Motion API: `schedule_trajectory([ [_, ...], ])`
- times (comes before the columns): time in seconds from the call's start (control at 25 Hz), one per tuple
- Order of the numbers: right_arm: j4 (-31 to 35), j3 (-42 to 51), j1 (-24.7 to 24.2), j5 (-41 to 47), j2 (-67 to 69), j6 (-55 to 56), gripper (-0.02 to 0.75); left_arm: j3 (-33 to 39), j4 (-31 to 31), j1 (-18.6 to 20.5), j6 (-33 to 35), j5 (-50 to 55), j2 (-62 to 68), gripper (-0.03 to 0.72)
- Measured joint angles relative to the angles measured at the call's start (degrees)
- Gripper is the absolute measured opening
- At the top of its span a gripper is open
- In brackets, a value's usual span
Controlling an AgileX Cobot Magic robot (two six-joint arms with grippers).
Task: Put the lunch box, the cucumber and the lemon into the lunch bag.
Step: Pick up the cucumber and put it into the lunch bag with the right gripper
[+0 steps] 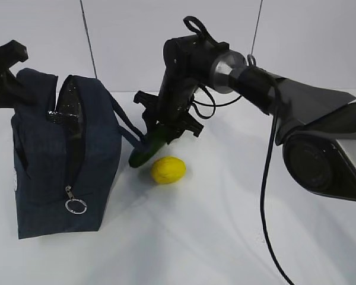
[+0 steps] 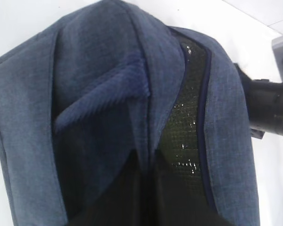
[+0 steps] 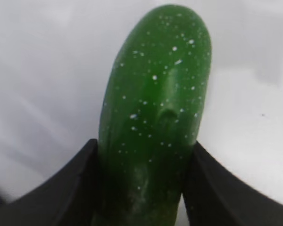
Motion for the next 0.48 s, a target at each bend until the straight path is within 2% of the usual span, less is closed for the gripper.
schedule_trajectory([
  [0.16,-0.5,-4.5,0.0,0.6,0.0,-1.4,0.386,0.0,0.0,0.0,0.0,0.0,0.0,-0.007],
  [0.48,-11.0,-16.3,-0.2,5.9,0.0,-6.9,0.386,0.0,0.1,0.0,0.0,0.0,0.0,-0.007],
])
